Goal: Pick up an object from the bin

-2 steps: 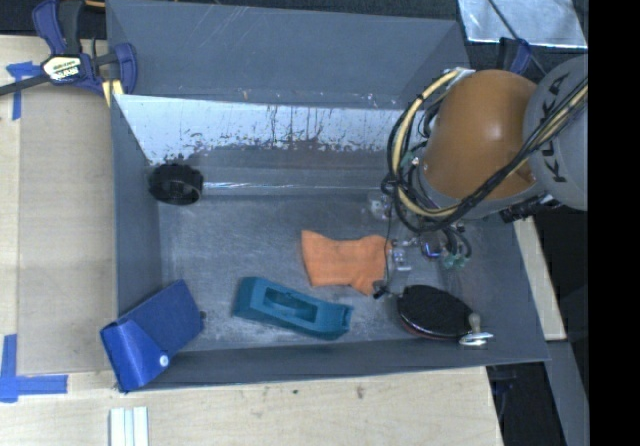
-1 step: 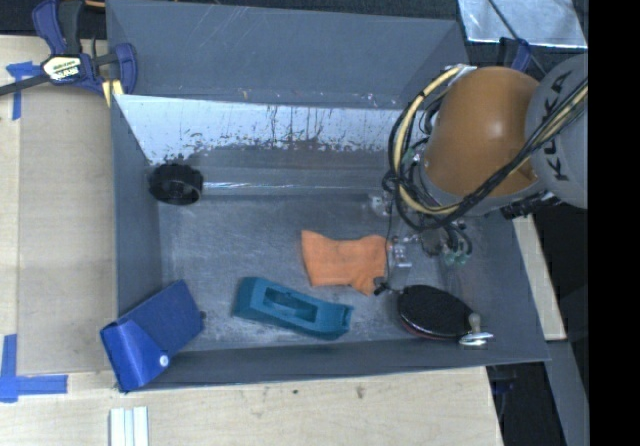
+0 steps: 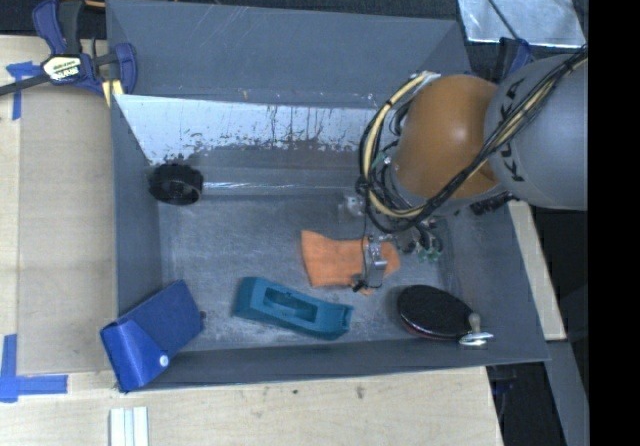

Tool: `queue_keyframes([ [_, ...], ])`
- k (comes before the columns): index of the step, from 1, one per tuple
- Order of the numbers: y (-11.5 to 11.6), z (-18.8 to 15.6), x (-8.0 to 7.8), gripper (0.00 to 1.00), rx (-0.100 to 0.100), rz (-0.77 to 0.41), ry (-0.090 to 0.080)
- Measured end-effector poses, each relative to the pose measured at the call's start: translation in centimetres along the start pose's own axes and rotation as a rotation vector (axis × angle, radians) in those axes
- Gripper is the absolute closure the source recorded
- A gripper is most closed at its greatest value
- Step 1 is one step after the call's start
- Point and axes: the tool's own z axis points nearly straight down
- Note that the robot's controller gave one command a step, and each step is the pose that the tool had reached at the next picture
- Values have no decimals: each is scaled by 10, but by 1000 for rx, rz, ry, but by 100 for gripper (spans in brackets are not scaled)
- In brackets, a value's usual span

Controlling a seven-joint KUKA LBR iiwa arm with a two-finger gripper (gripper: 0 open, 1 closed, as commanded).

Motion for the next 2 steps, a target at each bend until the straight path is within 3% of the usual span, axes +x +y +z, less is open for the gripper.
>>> queue_keyframes([
  [1,-15,41,65,100,-1,24,8],
  [2,-15,41,65,100,0,24,8],
])
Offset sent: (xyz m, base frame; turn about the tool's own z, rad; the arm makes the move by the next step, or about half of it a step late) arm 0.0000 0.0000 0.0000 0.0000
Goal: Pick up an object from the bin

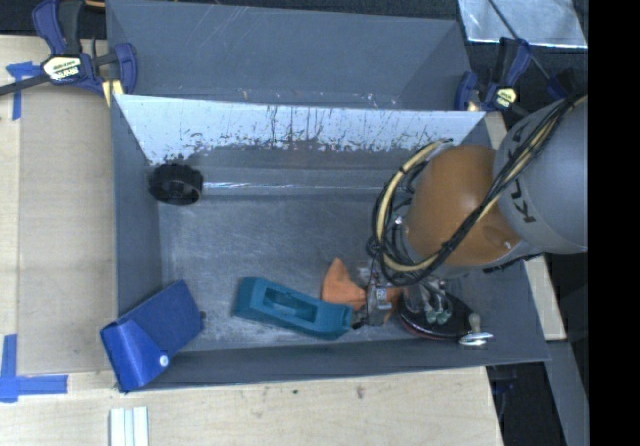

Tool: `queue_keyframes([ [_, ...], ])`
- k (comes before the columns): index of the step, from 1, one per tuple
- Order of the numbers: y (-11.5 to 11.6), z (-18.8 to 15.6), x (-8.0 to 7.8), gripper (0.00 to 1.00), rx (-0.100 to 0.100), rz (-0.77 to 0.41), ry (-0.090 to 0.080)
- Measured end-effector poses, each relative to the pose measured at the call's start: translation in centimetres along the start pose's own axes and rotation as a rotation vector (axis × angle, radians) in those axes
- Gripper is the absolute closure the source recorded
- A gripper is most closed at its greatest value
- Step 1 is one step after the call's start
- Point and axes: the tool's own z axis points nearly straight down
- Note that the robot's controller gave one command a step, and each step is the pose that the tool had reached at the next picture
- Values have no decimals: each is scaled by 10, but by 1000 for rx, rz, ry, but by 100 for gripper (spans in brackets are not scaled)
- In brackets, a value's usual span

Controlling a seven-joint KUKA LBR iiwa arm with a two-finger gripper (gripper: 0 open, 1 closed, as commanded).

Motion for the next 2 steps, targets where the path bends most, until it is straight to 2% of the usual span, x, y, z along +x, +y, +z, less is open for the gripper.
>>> queue_keyframes([
  [1,-37,0,-22,100,-2,9,0],
  [2,-84,0,-50,100,0,20,-3],
])
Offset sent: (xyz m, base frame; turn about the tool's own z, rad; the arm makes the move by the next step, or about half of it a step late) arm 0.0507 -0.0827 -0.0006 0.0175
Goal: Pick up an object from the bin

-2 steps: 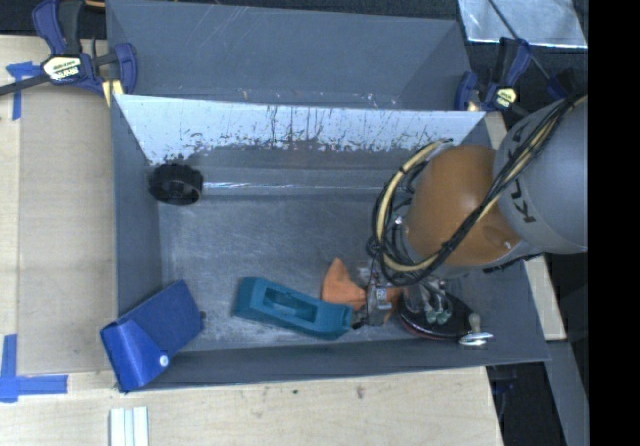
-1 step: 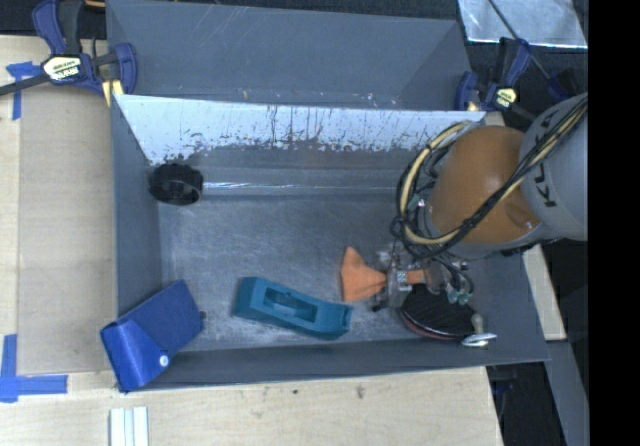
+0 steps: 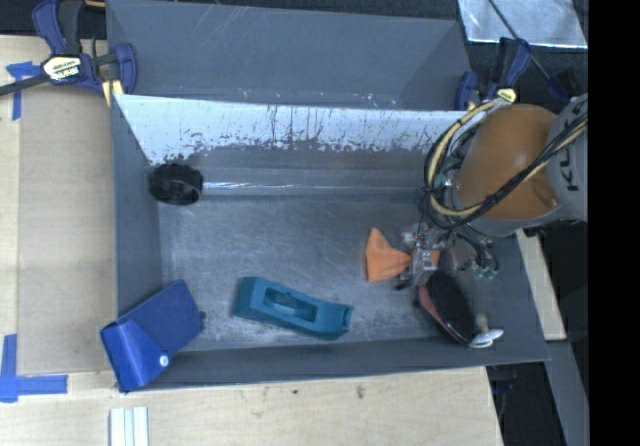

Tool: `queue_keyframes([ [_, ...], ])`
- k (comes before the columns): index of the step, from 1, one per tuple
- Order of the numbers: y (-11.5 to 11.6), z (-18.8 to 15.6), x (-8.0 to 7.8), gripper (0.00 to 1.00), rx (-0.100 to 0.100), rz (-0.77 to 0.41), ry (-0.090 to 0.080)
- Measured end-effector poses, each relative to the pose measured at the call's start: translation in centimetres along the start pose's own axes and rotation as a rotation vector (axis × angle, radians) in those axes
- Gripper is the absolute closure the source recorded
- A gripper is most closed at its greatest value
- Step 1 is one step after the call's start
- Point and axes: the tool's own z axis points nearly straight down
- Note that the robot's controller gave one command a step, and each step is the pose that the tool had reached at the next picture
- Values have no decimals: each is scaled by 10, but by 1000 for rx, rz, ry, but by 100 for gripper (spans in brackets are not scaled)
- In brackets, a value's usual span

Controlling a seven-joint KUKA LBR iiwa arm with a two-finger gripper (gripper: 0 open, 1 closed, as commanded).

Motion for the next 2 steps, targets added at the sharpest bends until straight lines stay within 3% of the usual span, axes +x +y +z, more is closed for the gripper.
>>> queue_keyframes([
  [2,0,-2,1,100,-1,0,3],
])
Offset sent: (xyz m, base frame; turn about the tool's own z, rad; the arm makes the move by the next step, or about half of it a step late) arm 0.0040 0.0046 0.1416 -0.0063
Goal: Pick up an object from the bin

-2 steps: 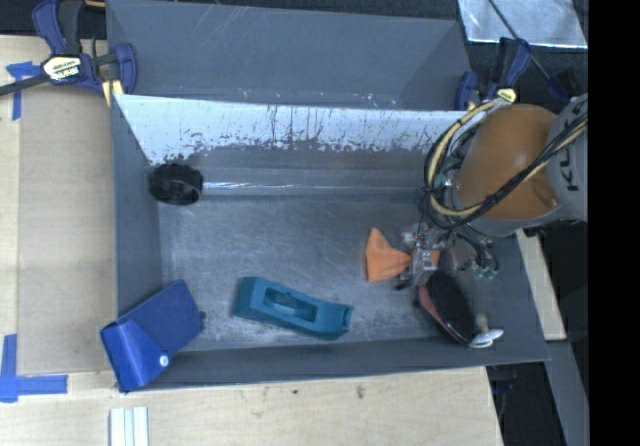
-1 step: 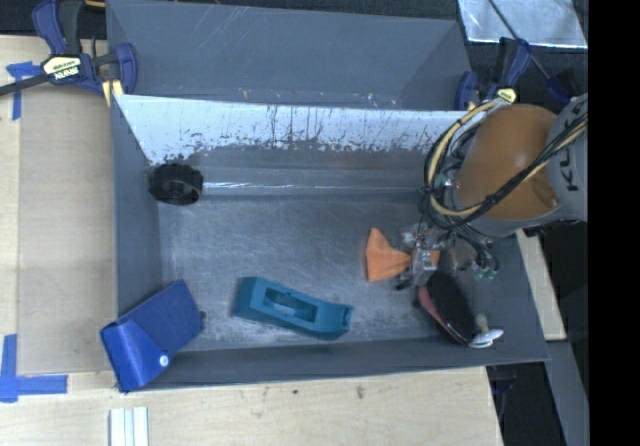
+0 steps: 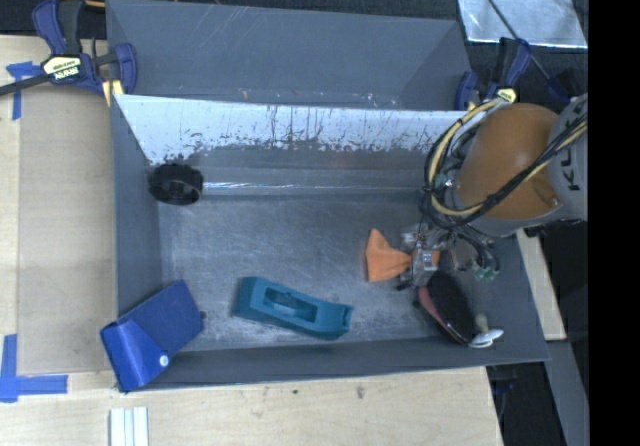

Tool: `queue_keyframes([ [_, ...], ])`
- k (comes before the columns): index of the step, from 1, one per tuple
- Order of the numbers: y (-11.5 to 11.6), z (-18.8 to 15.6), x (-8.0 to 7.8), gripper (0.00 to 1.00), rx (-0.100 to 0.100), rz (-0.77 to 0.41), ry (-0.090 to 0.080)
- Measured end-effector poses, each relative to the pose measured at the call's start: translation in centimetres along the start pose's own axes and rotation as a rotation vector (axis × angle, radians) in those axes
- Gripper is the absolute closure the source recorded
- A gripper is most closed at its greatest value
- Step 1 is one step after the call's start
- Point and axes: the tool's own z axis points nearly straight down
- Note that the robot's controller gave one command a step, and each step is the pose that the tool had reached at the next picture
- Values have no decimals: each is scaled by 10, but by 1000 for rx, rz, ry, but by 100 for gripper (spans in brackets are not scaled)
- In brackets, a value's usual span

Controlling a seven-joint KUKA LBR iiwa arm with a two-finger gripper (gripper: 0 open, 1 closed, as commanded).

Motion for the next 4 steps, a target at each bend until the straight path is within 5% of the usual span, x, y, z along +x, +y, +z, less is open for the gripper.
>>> queue_keyframes([
  [1,10,-49,-17,100,1,-176,-1],
  [3,11,-18,-11,100,2,-171,-5],
  [4,4,-196,-14,100,0,-154,2],
])
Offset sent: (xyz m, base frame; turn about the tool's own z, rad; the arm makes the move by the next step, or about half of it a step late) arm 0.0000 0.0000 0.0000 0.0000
